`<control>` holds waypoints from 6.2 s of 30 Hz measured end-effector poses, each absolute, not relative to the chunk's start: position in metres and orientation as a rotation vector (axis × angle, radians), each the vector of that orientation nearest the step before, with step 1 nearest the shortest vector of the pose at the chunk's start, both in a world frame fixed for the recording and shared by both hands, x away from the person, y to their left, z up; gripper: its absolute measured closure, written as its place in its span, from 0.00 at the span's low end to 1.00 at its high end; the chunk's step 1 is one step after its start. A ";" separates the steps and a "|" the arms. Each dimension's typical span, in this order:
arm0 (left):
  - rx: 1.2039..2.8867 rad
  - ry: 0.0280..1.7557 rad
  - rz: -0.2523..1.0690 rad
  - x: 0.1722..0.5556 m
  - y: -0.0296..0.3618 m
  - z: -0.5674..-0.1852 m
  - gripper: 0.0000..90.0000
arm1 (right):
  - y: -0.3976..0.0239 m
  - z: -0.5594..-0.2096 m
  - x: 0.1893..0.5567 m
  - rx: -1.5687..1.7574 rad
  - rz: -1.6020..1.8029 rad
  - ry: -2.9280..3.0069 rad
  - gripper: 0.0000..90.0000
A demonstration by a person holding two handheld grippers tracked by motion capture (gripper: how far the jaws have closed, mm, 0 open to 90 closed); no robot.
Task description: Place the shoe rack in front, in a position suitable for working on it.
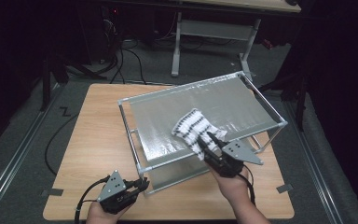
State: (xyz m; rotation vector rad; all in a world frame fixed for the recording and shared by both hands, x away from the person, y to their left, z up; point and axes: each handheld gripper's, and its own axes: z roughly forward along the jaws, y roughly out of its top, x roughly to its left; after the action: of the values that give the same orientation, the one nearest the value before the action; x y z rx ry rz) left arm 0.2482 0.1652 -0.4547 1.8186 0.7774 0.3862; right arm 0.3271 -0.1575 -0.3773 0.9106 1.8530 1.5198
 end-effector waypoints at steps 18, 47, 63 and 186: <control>1.822 0.772 0.386 0.248 0.165 -0.455 0.89 | -0.068 -0.377 0.295 0.739 1.686 2.048 0.66; 1.827 0.793 0.405 0.250 0.166 -0.454 0.89 | -0.145 -0.342 0.278 0.690 1.678 1.865 0.87; 1.757 0.933 0.472 0.260 0.194 -0.450 0.89 | -0.178 -0.458 0.308 0.943 1.216 2.239 0.87; 1.768 1.014 0.633 0.271 0.292 -0.453 0.90 | -0.265 -0.487 0.371 1.444 0.829 2.053 0.84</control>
State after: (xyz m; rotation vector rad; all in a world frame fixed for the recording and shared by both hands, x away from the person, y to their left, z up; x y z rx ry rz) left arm 0.2713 0.2915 -0.4531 1.7685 1.0145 0.6330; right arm 0.3712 -0.2653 -0.4873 1.4439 2.0527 0.8292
